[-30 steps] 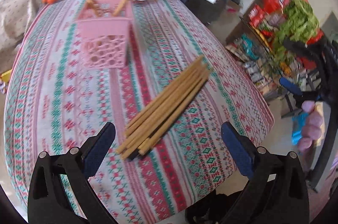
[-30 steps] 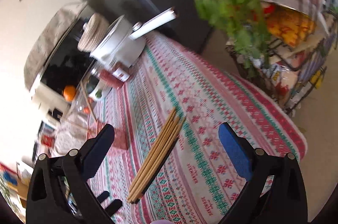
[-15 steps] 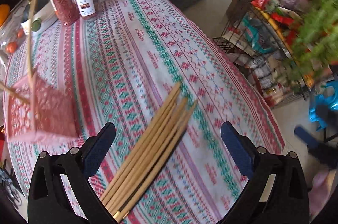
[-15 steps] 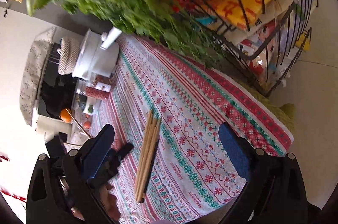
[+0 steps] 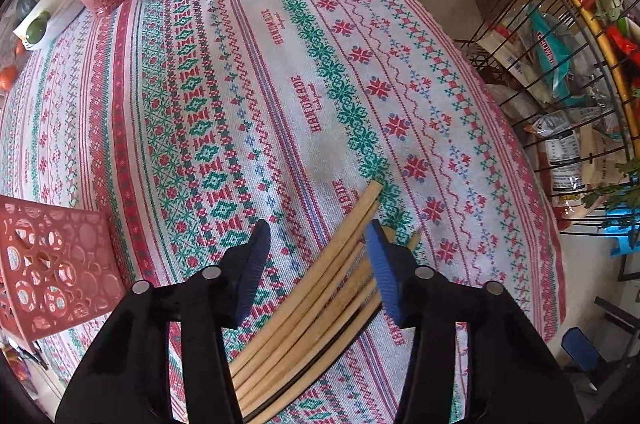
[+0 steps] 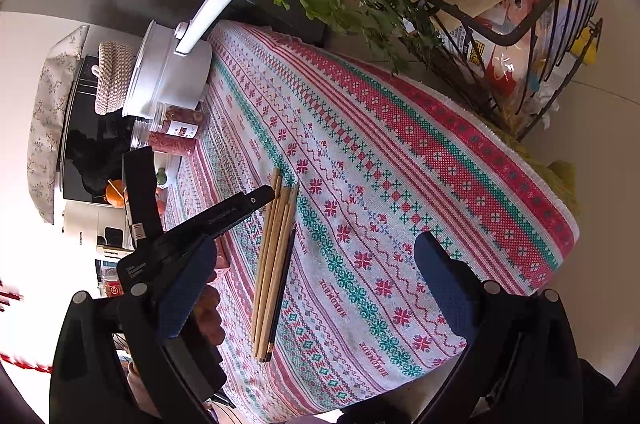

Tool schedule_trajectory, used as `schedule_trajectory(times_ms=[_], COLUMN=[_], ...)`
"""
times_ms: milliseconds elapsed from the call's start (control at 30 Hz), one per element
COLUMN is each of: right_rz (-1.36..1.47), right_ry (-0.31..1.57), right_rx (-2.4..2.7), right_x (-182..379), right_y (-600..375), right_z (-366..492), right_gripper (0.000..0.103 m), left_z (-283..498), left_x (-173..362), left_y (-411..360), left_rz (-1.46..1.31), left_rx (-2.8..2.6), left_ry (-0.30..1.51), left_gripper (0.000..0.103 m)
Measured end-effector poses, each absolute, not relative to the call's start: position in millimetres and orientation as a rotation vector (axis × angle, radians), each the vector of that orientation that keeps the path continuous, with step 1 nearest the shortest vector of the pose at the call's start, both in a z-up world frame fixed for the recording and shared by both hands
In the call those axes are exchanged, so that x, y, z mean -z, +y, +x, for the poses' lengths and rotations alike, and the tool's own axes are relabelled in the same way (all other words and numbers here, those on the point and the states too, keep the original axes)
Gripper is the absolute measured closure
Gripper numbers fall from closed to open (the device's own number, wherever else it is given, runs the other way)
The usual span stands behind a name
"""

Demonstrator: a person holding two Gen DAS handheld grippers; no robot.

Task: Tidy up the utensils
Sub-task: 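Move the left tool back to the pile and grasp another chopstick, then lift the chopstick upright with the left tool while the right tool grasps another chopstick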

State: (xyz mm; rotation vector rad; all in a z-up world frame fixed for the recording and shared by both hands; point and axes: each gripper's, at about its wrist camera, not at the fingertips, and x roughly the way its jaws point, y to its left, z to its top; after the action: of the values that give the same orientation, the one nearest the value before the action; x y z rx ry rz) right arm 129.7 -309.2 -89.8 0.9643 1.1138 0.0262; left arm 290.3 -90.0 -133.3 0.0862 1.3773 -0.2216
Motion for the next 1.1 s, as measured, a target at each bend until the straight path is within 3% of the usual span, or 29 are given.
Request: schedule_trajectory(times_ms=[367,633,867,1100], right_rz=[0.903,0.906,0.877,0.794], right_ry=[1.125,1.153,1.208,1.302], right_rx=[-0.011,0.049,0.085,0.069], right_x=[89.2,101.3,119.2,142.4], right_y=[-297.0,-293.8,-269.5,-218.8], right_z=[137.4,147.2,175.3,207.5], right_gripper=[0.007,0.007,0.008,0.053], left_z=[296.5,274.7,208.3,128.5], left_x=[140.9,136.6,55.6,-2.5], left_y=[-97.6,-92.0,-35.6,23.3], left_rz=[0.167,0.157,0.064,-0.045], left_rx=[0.266,0.259,0.301,0.343], left_ry=[1.351,1.229,0.953,0.745], left_gripper=[0.086,0.092,0.093,0.093])
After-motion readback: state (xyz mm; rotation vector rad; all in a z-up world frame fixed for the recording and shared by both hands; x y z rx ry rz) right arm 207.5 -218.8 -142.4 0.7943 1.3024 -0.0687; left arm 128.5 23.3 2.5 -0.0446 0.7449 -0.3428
